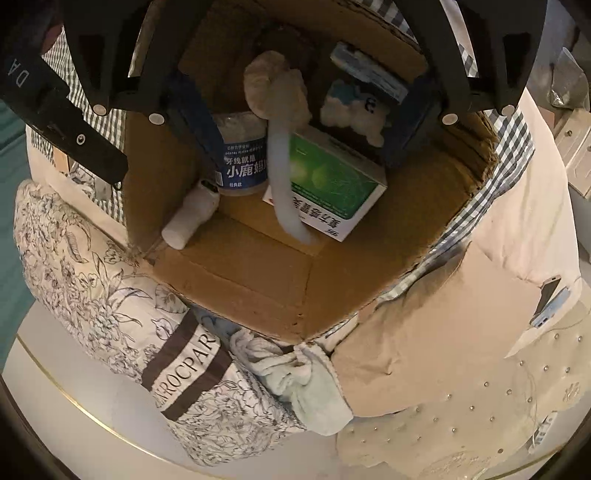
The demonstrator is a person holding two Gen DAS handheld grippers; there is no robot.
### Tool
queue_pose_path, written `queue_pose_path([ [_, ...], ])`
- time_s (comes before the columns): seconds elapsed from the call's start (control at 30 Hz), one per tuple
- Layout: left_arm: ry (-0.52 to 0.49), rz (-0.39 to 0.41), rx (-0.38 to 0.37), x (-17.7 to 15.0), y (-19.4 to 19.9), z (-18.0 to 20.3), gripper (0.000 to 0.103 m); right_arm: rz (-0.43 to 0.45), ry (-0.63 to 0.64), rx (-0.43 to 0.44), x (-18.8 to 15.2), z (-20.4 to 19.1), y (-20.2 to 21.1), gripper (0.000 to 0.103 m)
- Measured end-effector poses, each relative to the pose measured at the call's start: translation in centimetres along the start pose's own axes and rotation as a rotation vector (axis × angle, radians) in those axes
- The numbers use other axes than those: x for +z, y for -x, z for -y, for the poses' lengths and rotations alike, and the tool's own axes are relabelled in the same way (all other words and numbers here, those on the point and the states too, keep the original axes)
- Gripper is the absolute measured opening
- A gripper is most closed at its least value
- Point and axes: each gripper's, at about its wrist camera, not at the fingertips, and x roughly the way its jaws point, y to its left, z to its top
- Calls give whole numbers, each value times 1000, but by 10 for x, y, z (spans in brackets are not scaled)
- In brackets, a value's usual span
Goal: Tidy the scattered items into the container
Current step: 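Open both tools to drop the tissue pack and cup into the box, then move both tools back toward the floral tissue box and black cup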
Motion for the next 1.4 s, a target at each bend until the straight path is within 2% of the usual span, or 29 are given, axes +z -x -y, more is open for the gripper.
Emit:
queue_pose_path([
  [0.33, -40, 29, 1, -12, 29, 29, 93, 56, -35, -23, -9, 29, 46, 51],
  [0.53, -94, 54, -24, -26, 54, 60, 96, 105, -41, -81, -26, 48, 86, 51],
  [0.67, -150, 72, -48, -43, 73, 86, 102, 128, -54, -138, -45, 68, 116, 51],
  [0.73, -185, 75, -62, -55, 81, 100, 102, 136, -77, -153, -57, 80, 132, 57],
  [0.8, -221, 69, -68, -68, 88, 112, 103, 149, -116, -157, -72, 93, 150, 68],
  [0.87, -250, 65, -81, -81, 96, 122, 103, 166, -140, -172, -87, 105, 170, 70],
  [1.0, -303, 63, -106, -103, 109, 140, 103, 207, -211, -251, -117, 135, 207, 84],
  [1.1, -347, 66, -118, -119, 113, 155, 103, 206, -300, -312, -143, 168, 223, 93],
  [1.27, -404, 74, -171, -145, 104, 187, 103, 196, -432, -377, -186, 228, 235, 94],
  [1.4, -426, 79, -210, -156, 89, 216, 103, 190, -465, -425, -202, 268, 240, 94],
])
